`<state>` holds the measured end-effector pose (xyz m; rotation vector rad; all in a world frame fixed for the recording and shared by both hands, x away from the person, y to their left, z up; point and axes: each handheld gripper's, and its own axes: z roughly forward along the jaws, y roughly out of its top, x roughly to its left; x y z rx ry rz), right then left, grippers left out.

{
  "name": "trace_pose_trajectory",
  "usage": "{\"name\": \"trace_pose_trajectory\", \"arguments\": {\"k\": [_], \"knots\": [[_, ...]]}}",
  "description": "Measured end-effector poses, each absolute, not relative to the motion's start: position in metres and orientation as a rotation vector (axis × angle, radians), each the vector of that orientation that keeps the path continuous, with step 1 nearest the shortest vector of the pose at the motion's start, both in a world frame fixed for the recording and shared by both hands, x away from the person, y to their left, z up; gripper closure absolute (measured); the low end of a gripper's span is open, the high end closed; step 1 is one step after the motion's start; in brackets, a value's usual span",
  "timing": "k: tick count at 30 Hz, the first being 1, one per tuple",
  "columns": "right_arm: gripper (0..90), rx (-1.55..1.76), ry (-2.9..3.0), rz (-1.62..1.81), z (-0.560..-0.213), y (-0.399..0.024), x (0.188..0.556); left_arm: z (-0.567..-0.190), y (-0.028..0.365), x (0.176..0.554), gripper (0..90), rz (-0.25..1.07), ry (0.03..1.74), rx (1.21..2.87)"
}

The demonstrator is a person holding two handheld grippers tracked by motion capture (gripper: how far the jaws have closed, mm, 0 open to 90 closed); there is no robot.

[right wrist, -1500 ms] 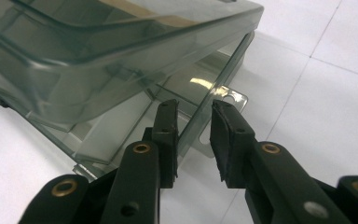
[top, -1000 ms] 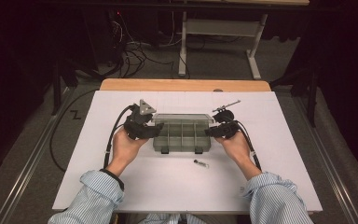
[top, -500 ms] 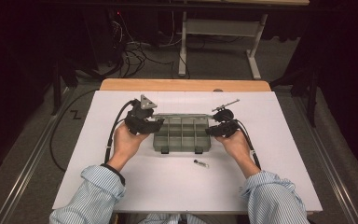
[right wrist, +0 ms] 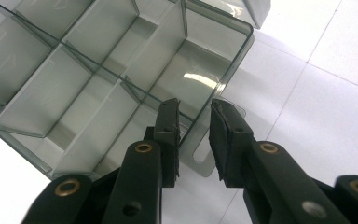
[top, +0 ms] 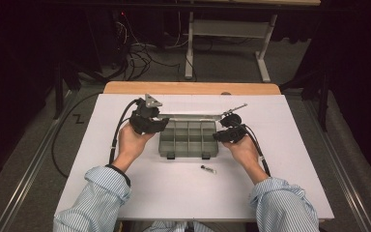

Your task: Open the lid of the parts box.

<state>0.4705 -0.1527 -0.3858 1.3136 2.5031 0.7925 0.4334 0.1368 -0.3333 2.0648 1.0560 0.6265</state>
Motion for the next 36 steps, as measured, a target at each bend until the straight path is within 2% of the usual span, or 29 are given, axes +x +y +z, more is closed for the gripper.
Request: {"name": "trace_pose_trajectory", "arguments": {"k": [6,7,9,10,11,17,36], "knots": [[74.9,1.318,2.506,0.792,-0.386,-0.153,0.471,-0.333,0.139,0.439,55.9,0.61,1.072,2.045],[74.9,1.316,2.507,0.79,-0.386,-0.153,0.471,-0.335,0.135,0.438,56.6,0.565,1.12,1.972],[74.9,1.316,2.507,0.79,-0.386,-0.153,0.471,-0.336,0.136,0.44,58.0,0.562,1.124,1.972],[74.9,1.316,2.507,0.79,-0.386,-0.153,0.471,-0.334,0.141,0.444,58.5,0.597,1.089,2.033],[74.9,1.315,2.507,0.79,-0.386,-0.153,0.471,-0.337,0.138,0.443,59.0,0.557,1.13,1.975],[74.9,1.305,2.514,0.791,-0.386,-0.153,0.472,-0.339,0.142,0.453,61.4,0.573,1.129,2.026],[75.0,1.315,2.513,0.786,-0.385,-0.153,0.472,-0.34,0.146,0.47,65.2,0.541,1.177,1.981]]}}
